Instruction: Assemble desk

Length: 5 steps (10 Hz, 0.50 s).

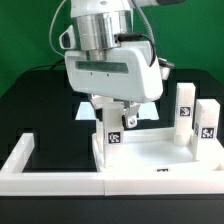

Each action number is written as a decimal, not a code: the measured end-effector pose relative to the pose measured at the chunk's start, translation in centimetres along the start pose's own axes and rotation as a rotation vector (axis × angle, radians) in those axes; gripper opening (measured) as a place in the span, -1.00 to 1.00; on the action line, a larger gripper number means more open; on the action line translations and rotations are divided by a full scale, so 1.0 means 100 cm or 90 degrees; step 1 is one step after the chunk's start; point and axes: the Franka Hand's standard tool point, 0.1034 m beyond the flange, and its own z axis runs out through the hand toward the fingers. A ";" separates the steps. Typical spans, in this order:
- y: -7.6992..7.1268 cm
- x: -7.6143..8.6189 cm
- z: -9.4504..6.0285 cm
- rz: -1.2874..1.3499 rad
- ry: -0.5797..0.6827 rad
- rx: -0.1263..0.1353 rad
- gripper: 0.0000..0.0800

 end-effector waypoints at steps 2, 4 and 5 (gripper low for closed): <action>0.000 0.000 0.000 -0.079 0.000 0.000 0.62; -0.006 -0.005 0.001 -0.304 -0.006 -0.024 0.62; -0.010 -0.015 0.004 -0.363 -0.051 -0.041 0.62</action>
Offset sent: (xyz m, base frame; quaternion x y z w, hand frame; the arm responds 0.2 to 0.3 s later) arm 0.0216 0.0382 0.0020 -0.0031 -0.0433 -0.5914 0.8052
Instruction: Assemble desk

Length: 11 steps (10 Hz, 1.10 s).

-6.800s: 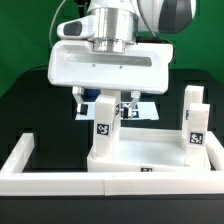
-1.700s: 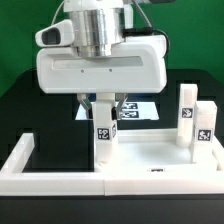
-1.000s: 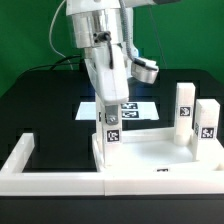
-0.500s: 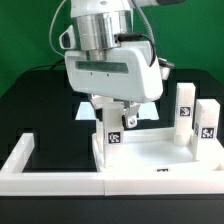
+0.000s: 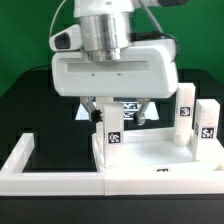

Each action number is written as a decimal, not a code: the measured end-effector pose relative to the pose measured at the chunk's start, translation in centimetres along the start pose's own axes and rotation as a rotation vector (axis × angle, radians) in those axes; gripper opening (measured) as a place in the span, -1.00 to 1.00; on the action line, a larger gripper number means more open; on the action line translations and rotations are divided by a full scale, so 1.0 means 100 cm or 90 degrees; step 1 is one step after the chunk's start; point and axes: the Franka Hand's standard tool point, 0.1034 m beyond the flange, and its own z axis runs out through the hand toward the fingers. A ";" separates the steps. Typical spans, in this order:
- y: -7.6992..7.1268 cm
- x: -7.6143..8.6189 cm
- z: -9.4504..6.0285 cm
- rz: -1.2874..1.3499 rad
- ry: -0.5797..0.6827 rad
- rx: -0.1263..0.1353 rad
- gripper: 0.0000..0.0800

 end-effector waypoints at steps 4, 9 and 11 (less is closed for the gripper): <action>0.014 0.005 0.000 0.064 0.011 -0.010 0.07; 0.009 0.007 -0.001 0.455 0.011 -0.005 -0.27; -0.002 0.007 0.000 0.699 0.004 -0.004 -0.27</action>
Offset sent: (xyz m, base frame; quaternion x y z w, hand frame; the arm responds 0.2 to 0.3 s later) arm 0.0000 0.0000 0.0000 0.0000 0.0000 0.0650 0.9979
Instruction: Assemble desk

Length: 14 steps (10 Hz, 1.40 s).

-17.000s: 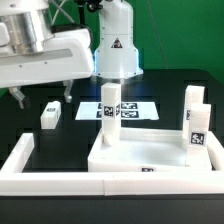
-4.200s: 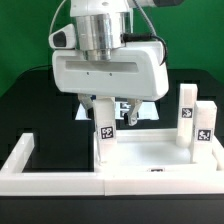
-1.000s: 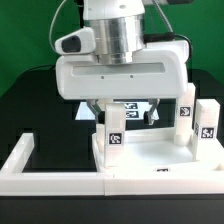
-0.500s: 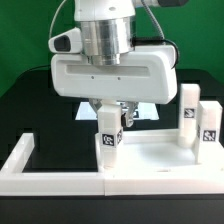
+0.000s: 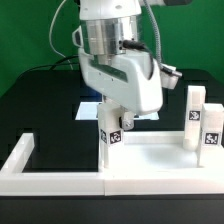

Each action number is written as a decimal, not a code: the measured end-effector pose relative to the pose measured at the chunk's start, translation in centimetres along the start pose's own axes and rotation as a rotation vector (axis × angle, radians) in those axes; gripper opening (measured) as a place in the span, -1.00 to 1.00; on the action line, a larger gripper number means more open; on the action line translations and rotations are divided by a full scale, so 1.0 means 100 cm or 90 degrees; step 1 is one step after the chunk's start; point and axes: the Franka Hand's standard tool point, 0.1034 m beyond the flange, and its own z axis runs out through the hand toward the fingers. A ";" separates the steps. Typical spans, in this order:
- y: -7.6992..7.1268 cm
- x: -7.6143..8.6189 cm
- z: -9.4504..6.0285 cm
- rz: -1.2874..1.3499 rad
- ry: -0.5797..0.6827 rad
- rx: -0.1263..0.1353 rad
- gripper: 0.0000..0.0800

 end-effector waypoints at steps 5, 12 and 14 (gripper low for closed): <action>-0.005 -0.004 0.003 0.207 -0.017 0.024 0.00; 0.008 0.005 -0.012 -0.273 -0.012 0.027 0.62; 0.008 0.006 -0.011 -0.359 -0.009 0.026 0.62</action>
Offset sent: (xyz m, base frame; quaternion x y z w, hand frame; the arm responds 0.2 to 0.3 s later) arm 0.0000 0.0000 0.0000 0.0000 0.0000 0.1938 0.9810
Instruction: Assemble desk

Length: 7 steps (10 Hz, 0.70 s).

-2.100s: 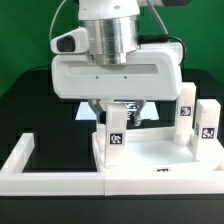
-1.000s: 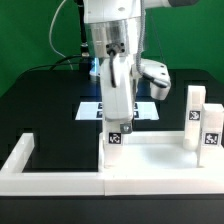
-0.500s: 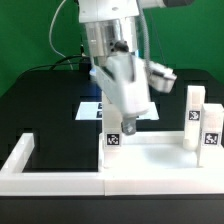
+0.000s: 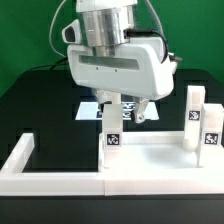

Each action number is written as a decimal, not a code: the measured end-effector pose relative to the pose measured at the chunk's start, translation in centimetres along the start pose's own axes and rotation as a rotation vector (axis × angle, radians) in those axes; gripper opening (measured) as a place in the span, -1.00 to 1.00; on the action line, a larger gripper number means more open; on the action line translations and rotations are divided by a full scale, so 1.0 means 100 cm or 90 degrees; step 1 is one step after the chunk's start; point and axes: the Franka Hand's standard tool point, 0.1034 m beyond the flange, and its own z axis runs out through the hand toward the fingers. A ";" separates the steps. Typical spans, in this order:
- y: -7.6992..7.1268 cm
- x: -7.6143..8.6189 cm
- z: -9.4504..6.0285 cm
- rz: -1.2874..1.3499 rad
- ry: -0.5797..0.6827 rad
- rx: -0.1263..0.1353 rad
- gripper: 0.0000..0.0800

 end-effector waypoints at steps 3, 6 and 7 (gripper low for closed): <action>-0.005 0.010 0.002 -0.384 -0.010 -0.023 0.62; -0.007 0.009 0.004 -0.398 -0.010 -0.031 0.32; -0.004 0.012 0.004 -0.395 -0.008 -0.035 -0.05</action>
Offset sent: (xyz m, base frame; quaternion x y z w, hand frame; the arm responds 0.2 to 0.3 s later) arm 0.0100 0.0247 -0.0062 -0.0321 -0.0379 -0.3387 0.9396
